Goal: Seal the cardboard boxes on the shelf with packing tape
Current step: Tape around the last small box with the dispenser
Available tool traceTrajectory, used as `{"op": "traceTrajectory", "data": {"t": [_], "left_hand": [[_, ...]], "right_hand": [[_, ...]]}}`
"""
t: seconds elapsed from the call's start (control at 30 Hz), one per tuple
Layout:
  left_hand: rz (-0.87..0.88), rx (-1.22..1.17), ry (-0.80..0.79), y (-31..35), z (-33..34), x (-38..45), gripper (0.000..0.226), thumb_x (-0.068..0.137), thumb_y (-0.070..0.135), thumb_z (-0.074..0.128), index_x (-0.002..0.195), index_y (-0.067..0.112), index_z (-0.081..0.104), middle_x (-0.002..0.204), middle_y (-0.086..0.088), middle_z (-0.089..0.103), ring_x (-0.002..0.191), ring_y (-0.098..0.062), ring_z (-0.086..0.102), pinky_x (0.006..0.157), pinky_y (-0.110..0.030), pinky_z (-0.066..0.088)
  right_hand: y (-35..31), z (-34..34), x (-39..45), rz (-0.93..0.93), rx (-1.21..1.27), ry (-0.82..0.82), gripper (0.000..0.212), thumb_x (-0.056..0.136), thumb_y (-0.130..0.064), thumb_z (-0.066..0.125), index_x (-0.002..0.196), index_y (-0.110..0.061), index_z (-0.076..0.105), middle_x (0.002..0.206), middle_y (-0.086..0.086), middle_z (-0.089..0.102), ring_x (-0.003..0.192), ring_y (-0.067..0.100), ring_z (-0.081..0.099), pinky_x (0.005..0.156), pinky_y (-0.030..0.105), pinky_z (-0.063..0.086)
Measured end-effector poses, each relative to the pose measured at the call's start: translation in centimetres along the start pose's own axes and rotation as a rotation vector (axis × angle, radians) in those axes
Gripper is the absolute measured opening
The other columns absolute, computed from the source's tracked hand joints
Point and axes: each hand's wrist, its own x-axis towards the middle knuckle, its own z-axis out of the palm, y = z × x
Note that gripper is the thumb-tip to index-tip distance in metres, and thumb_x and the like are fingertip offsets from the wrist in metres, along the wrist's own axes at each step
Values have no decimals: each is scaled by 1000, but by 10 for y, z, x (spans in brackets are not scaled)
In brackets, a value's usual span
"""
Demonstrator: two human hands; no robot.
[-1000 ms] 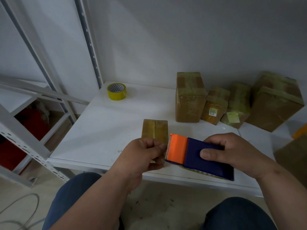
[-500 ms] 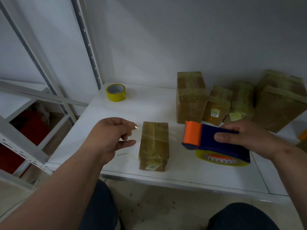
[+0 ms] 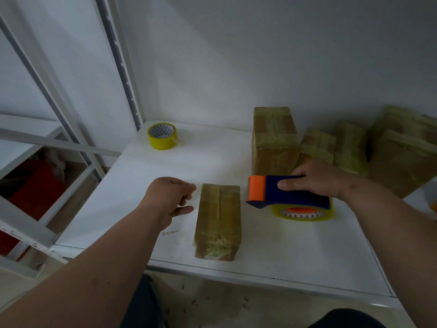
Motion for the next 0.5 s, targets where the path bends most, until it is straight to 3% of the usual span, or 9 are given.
{"op": "traceTrajectory", "data": {"t": [0.17, 0.23, 0.37, 0.5], "left_hand": [[-72, 64, 9, -17, 8, 1, 15, 90, 16, 69, 93, 1, 68, 82, -11, 63, 71, -19, 52, 69, -38, 60], [-111, 80, -26, -21, 12, 0, 24, 92, 23, 67, 110, 7, 68, 85, -9, 65, 74, -19, 52, 71, -38, 61], [-91, 152, -52, -20, 18, 1, 45, 98, 23, 56, 142, 25, 46, 96, -6, 63, 84, -17, 55, 72, -36, 59], [-81, 226, -68, -15, 24, -1, 38, 100, 11, 43, 132, 29, 53, 113, -8, 63, 96, -21, 61, 67, -35, 58]], "right_hand": [[-2, 11, 10, 54, -63, -38, 48, 79, -62, 62, 75, -15, 69, 69, 1, 64, 63, 15, 61, 56, 24, 39], [1, 18, 12, 71, -48, -61, 47, 80, -63, 61, 78, -17, 70, 74, 1, 67, 69, 16, 63, 59, 25, 42], [9, 25, 11, 95, 4, -55, 47, 80, -63, 61, 85, -17, 71, 84, 4, 71, 79, 20, 68, 68, 29, 46], [5, 31, 8, 100, 59, -64, 44, 82, -58, 62, 85, -16, 72, 85, 5, 70, 79, 21, 67, 68, 28, 46]]}}
